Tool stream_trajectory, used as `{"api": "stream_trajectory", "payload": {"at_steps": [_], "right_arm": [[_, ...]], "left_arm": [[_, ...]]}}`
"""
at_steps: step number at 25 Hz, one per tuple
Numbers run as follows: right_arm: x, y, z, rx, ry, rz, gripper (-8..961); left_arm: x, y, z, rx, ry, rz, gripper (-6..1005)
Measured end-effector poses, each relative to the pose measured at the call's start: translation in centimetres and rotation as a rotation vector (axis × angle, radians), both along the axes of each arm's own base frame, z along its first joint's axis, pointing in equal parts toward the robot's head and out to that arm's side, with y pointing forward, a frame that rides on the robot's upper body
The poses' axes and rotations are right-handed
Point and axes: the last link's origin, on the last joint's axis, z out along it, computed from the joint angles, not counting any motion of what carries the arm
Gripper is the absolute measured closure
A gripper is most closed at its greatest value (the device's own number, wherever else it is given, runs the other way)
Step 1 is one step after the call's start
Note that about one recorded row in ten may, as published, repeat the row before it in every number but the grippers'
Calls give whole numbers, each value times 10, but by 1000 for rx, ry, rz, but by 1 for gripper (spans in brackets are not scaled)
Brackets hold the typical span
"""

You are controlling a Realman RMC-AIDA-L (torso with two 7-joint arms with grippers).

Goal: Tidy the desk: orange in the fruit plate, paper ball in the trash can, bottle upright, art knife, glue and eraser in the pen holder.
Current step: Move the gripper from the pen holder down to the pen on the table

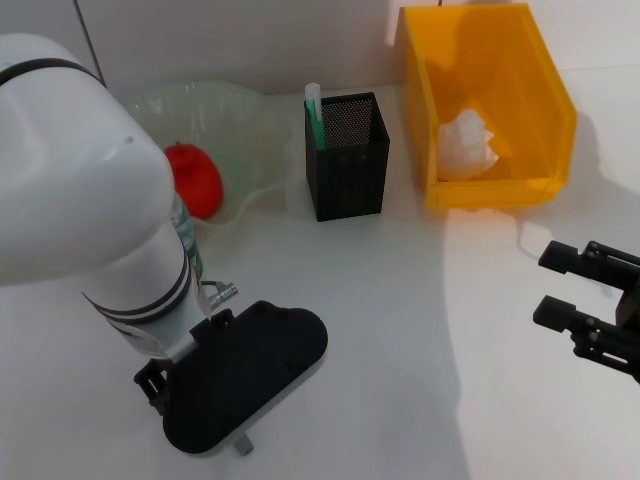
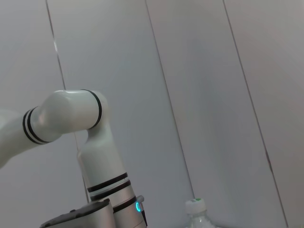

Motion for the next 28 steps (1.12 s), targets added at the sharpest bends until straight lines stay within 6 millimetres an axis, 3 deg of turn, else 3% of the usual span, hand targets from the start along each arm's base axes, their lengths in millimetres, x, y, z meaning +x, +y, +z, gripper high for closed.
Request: {"api": "stream_trajectory", "payload": {"at_steps": [16,28], "right_arm": [[0,0,1,3,-1,2,330],[0,0,1,4,-2,3,331]], "left_arm": [[-5,2,-7,5,25,-35,419],[-8,1,-8,4,64,-59,506]]}}
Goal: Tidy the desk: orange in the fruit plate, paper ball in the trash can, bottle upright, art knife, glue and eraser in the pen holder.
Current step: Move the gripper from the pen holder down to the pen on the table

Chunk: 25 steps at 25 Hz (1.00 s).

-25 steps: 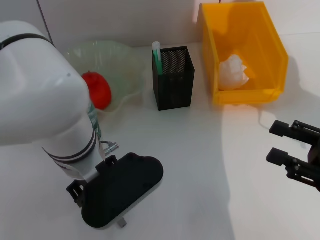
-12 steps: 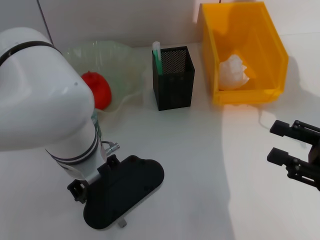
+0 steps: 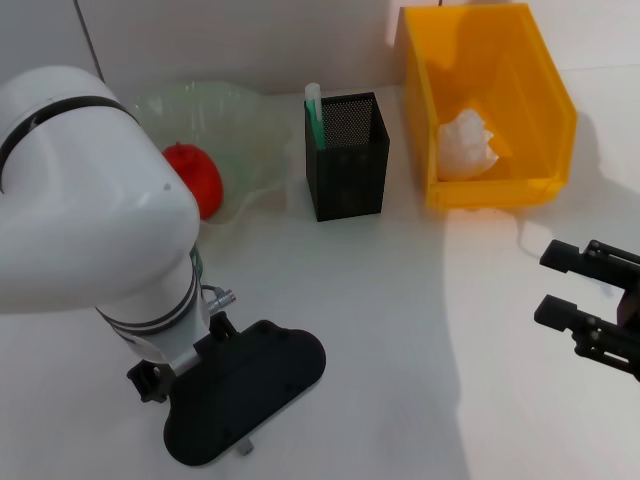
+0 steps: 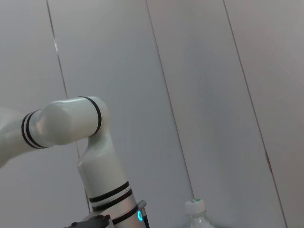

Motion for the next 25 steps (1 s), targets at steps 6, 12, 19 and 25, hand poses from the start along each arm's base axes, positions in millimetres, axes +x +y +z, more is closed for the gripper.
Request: {"api": "stream_trajectory", "payload": {"at_steps": [6,12,19,25], "right_arm": [[0,1,0,0,-1,3,331],[0,1,1,2,-5,4,331],[1,0,3,3,-7,1,330],[1,-1,3,2,-4,6,330]], "left_arm": [[1,-1,-2,-4,12,-10,583],[2,-1,-6,-9,27,-13,666],[0,-1,-7,-12,38,-12,666],[0,-1,-8,-18,52,-30,727]]}}
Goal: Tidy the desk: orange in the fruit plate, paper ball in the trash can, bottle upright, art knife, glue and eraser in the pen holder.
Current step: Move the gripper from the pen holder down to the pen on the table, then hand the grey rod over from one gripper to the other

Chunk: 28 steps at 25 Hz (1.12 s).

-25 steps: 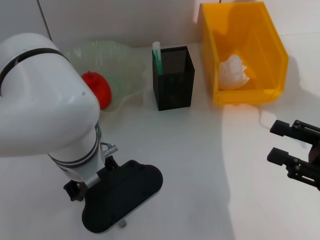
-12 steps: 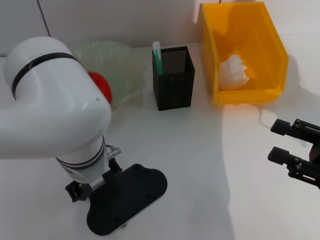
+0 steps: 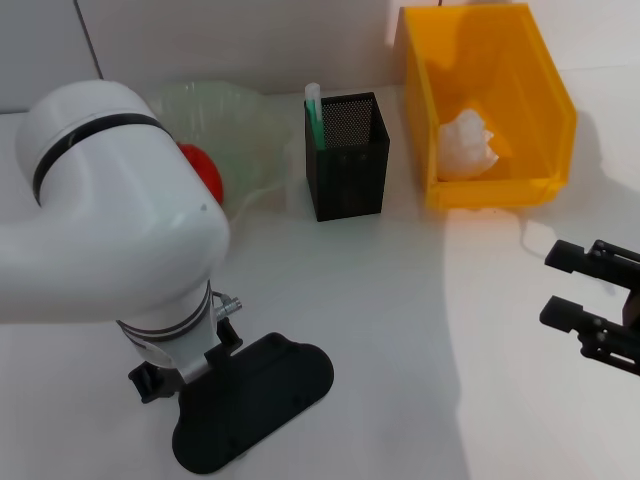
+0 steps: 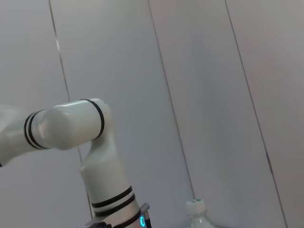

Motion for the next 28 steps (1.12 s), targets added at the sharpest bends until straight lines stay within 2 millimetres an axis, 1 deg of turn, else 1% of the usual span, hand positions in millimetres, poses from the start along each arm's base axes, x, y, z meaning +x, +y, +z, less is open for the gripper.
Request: {"api": "stream_trajectory", "payload": {"at_steps": [7,9,13,17,20,22,24,25,26,27,28], "right_arm": [[0,-1,-1,-1,3,0,330],[0,-2,-1,-1,5,-1,330],[1,-4,-1,-1,7,-3,330],[0,-4,-1,2,9,-2,330],[4,-6,7,54,27,-29,330],[12,-7,18,135,54,-90,330],[21,-9,28,201,72,-156,330],[29,-11,36,246,79,-214,330],[29,-11,36,246,79,-214,330],[33,-13,38,261,85,-238,330],[36,-15,41,275,90,-258,330]], "left_arm": [[-1,-1,-1,-3,7,-5,820],[2,-2,0,-3,3,-8,846],[11,-4,4,-7,-38,9,845],[24,-7,8,-4,-123,30,845],[29,-8,11,-2,-163,39,844],[42,-7,19,25,-280,54,849],[50,-6,25,39,-353,63,854],[50,-6,25,39,-353,63,854],[50,-6,25,39,-353,63,854],[64,-8,34,38,-494,75,854],[73,-9,39,38,-576,80,854]]}}
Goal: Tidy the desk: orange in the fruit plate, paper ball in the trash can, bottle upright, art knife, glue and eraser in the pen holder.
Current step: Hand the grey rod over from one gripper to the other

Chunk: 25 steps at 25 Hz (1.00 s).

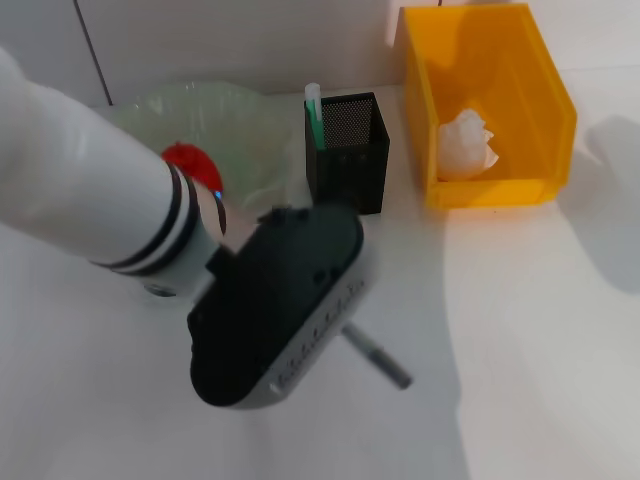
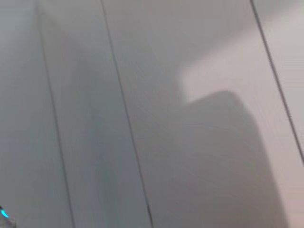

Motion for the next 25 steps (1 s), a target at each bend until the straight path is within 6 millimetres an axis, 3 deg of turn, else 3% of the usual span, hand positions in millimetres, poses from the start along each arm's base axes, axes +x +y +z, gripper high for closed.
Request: {"api": "stream_trajectory", "payload": {"at_steps": [7,8,11,13,14,18,19,22,25], "right_arm": [[10,-10,6,74,36,-70,330],[11,-11,5,75,37,-76,330],[12,-13,4,74,39,-88,329],[12,-14,4,72,40,-87,329],[12,-15,4,69,41,-85,329],[11,-14,4,53,47,-80,329],[11,-14,4,50,48,-79,329],[11,-14,4,46,47,-79,329],[11,-14,3,42,47,-77,329]], "left_arm": [[37,2,12,11,-342,45,853],[49,5,13,42,-492,71,853],[62,15,10,120,-679,113,853],[62,15,10,120,-679,113,853],[67,27,5,176,-802,165,853],[68,35,3,177,-884,225,857],[67,46,6,166,-966,316,857],[65,53,7,155,-1008,381,857],[56,73,5,188,-1073,490,857]]}}
